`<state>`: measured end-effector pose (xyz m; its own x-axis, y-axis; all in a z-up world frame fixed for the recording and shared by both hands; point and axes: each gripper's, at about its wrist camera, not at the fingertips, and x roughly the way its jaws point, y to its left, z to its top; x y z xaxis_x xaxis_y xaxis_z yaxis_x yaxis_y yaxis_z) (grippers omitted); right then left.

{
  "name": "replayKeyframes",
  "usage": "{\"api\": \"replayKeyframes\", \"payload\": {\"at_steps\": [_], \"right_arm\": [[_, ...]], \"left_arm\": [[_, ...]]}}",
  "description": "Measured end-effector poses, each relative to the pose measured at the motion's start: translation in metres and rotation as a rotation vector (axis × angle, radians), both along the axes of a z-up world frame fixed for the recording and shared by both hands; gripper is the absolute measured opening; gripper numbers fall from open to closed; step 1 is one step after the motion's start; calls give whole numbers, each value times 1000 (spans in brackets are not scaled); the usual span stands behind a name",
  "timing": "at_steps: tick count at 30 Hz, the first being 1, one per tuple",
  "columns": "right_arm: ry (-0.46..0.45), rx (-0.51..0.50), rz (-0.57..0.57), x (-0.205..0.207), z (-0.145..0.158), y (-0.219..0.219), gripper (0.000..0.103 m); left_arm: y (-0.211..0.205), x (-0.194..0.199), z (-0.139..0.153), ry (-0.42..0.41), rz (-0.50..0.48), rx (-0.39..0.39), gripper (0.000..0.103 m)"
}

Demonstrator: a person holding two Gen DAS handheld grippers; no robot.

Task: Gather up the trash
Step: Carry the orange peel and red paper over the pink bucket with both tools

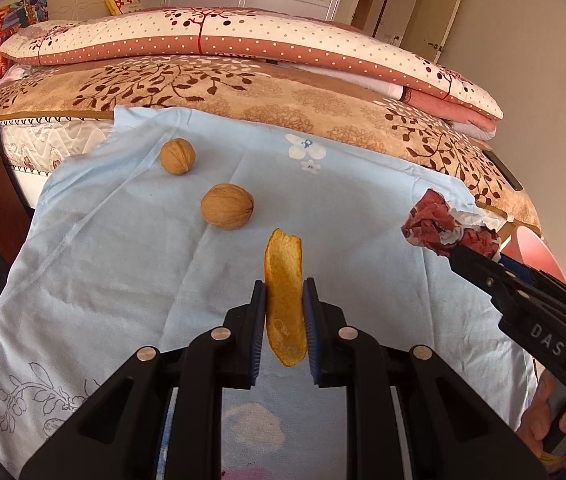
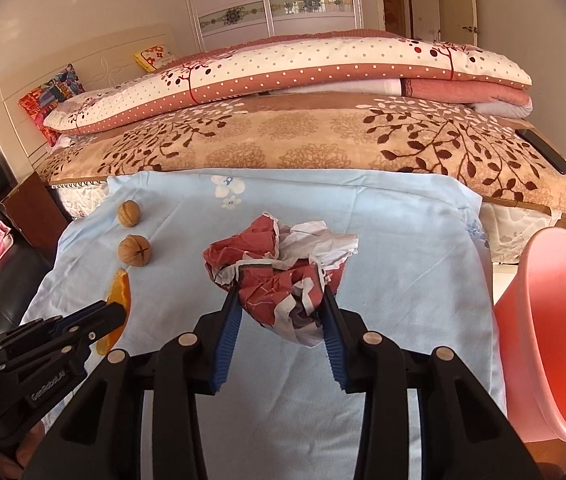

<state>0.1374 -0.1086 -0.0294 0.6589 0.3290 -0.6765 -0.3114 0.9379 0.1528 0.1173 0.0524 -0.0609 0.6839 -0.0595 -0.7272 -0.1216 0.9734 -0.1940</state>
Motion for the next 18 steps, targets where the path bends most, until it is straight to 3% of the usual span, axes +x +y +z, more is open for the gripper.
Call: {"api": "replayKeyframes", "payload": {"at_steps": [18], "right_arm": [[-60, 49, -41, -56, 9, -35, 39]], "left_arm": [[-35, -12, 20, -94, -23, 91, 18]]}}
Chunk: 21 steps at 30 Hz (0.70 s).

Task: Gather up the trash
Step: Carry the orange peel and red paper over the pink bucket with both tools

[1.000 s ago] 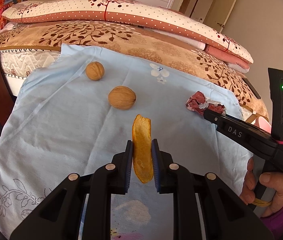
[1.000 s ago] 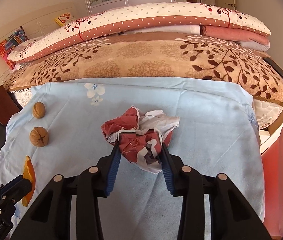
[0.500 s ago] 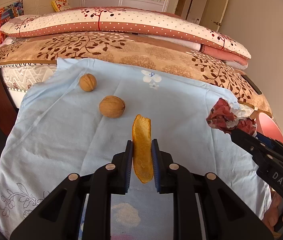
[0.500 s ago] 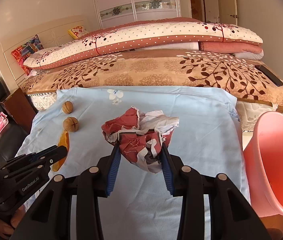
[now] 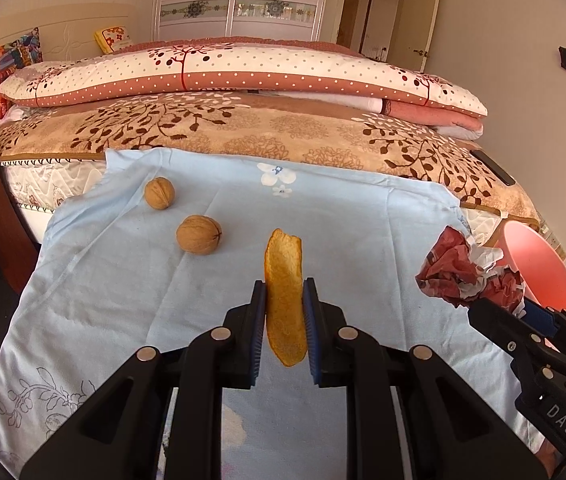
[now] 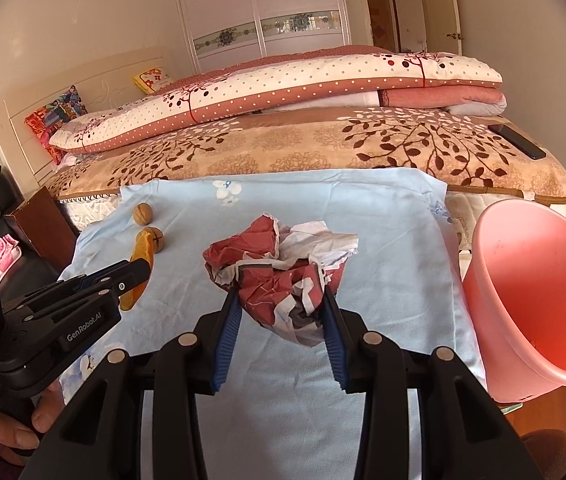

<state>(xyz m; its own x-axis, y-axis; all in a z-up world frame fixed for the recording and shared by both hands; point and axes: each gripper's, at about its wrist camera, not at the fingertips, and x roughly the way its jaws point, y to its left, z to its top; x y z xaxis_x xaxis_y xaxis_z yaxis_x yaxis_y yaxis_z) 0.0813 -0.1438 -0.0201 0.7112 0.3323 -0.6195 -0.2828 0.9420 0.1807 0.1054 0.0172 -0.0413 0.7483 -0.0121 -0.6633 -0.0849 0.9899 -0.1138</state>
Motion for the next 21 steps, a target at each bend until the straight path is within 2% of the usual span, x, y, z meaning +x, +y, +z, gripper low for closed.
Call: {"api": "replayKeyframes", "payload": {"at_steps": [21], "right_arm": [[-62, 34, -95, -41, 16, -45, 39]], "left_arm": [[-58, -29, 17, -87, -113, 91, 18]]}}
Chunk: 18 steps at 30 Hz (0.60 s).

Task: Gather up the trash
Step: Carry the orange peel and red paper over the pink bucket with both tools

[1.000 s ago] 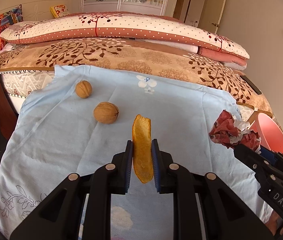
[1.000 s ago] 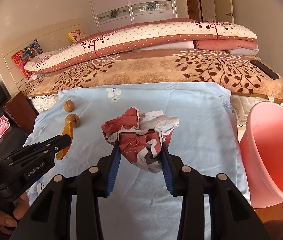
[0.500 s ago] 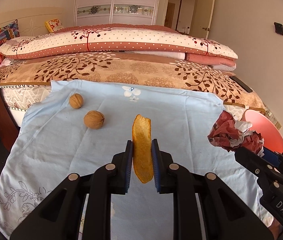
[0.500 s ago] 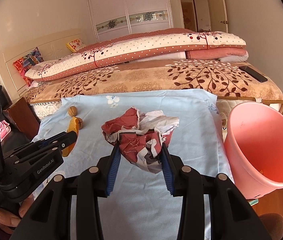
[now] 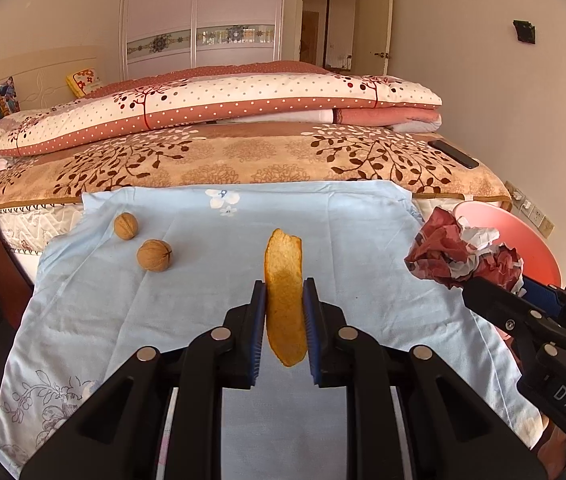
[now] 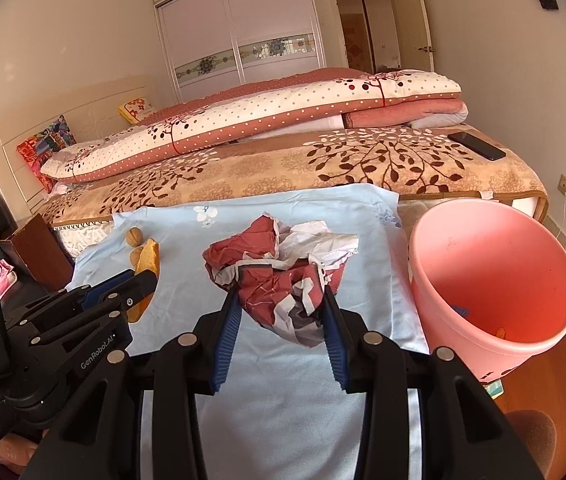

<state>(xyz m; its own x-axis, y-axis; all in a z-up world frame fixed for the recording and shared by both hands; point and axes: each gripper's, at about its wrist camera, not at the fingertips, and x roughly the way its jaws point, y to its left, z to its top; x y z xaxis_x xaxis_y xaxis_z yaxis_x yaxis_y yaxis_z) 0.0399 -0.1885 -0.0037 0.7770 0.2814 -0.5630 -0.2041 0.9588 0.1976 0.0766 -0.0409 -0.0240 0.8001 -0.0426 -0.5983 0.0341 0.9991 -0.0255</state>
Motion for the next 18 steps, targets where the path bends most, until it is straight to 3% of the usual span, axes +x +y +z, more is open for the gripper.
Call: {"api": "replayKeyframes", "payload": {"at_steps": [18], "right_arm": [[9, -2, -59, -14, -3, -25, 39]], "left_arm": [[-29, -6, -1, -16, -54, 0, 18]]}}
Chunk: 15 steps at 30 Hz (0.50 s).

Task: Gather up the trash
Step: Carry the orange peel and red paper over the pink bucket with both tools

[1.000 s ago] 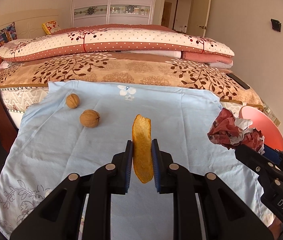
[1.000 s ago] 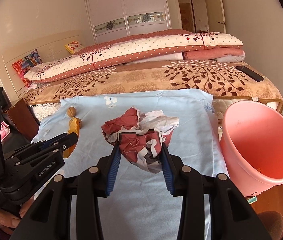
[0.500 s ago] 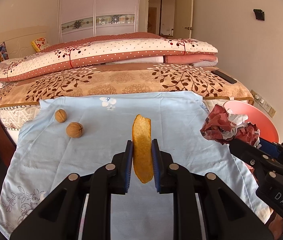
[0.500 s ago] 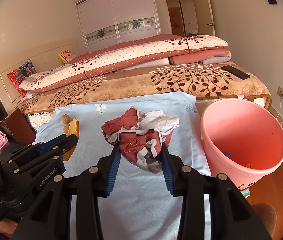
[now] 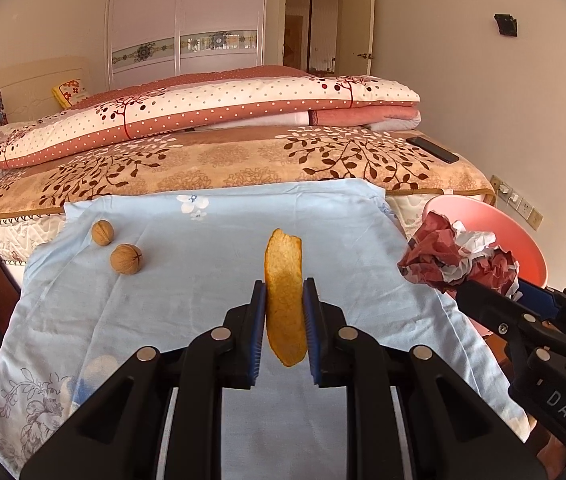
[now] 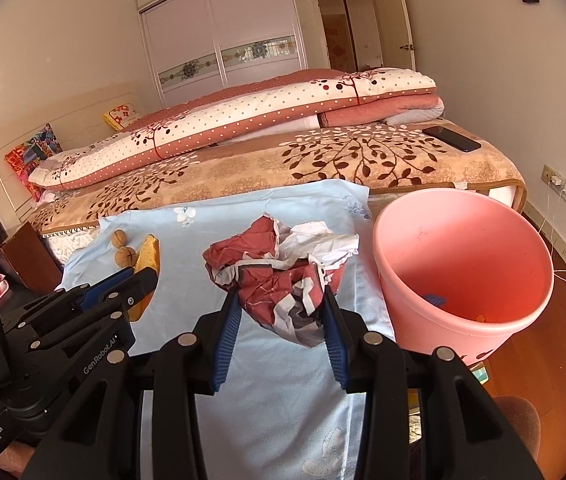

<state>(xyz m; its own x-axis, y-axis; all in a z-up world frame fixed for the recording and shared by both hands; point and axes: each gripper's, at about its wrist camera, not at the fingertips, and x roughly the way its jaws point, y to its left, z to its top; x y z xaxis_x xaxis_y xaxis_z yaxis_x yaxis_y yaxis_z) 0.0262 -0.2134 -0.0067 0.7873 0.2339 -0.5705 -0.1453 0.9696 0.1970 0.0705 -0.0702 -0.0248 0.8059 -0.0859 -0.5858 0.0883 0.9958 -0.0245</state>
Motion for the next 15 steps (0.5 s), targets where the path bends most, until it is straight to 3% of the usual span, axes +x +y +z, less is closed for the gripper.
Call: {"api": "replayKeyframes", "payload": {"at_steps": [15], "right_arm": [[19, -16, -82, -9, -3, -2, 39]], "left_arm": [[-5, 7, -6, 7, -79, -36, 18]]}}
